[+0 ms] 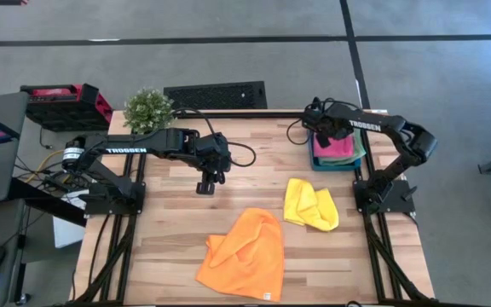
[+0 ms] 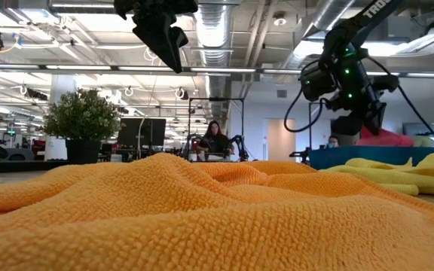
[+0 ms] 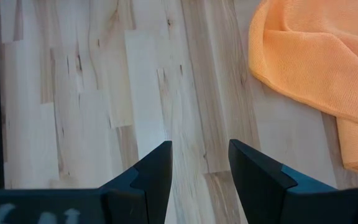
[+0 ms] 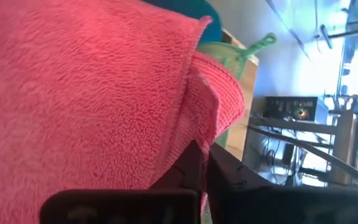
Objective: Fold microfiber towels
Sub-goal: Put the pink folded microfiber towel into the bin, then fold the orange microfiber towel on the table
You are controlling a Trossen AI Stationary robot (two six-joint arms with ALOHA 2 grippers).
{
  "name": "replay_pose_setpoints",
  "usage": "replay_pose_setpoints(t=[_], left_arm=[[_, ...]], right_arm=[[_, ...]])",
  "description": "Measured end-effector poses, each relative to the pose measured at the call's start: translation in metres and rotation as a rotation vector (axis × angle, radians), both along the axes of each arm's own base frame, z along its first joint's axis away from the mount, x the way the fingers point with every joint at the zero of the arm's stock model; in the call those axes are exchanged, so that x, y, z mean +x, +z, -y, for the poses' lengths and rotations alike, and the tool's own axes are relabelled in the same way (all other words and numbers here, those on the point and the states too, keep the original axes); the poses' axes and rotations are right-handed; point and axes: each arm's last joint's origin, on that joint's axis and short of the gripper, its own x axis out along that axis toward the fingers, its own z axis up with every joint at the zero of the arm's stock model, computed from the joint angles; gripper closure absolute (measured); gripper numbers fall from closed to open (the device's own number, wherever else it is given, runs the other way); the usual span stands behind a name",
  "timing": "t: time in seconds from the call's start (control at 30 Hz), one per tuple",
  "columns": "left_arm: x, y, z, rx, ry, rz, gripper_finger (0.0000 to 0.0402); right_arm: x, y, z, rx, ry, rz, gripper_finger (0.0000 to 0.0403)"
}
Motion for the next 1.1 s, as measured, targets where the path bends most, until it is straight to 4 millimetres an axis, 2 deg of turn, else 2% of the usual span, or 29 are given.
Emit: replay_pose_setpoints(t=[0.3, 0.53, 0.67, 0.77, 0.9, 1.0, 1.1], left_arm=[[0.0, 0.0, 0.0, 0.0, 0.0, 0.0, 0.025], [-0.001, 0.0, 0.0, -0.009, 0.014, -0.009, 0.025], [-0.003, -0.002, 0.0, -0.028, 0.045, -0.03, 0.025], [-0.003, -0.003, 0.001, -0.048, 0.068, -0.032, 0.025], [-0.005, -0.021, 0.002, -0.127, 0.087, -0.069, 0.025], [-0.008, -0.039, 0.007, -0.195, 0.119, -0.11, 0.025], [-0.013, -0.053, 0.015, -0.229, 0.154, -0.16, 0.025]], right_arm=[[-0.001, -0.001, 0.001, 0.032, -0.003, 0.014, 0.0315], [-0.002, -0.001, 0.002, 0.043, -0.013, 0.023, 0.0241], [-0.002, 0.011, 0.001, 0.089, -0.022, 0.011, 0.0208], [0.003, 0.027, -0.006, 0.091, 0.001, 0.064, 0.0194], [0.011, 0.047, -0.029, 0.09, 0.094, 0.177, 0.0187], [0.02, 0.061, -0.057, 0.095, 0.227, 0.278, 0.0187], [0.035, 0.07, -0.089, 0.132, 0.433, 0.39, 0.0191]])
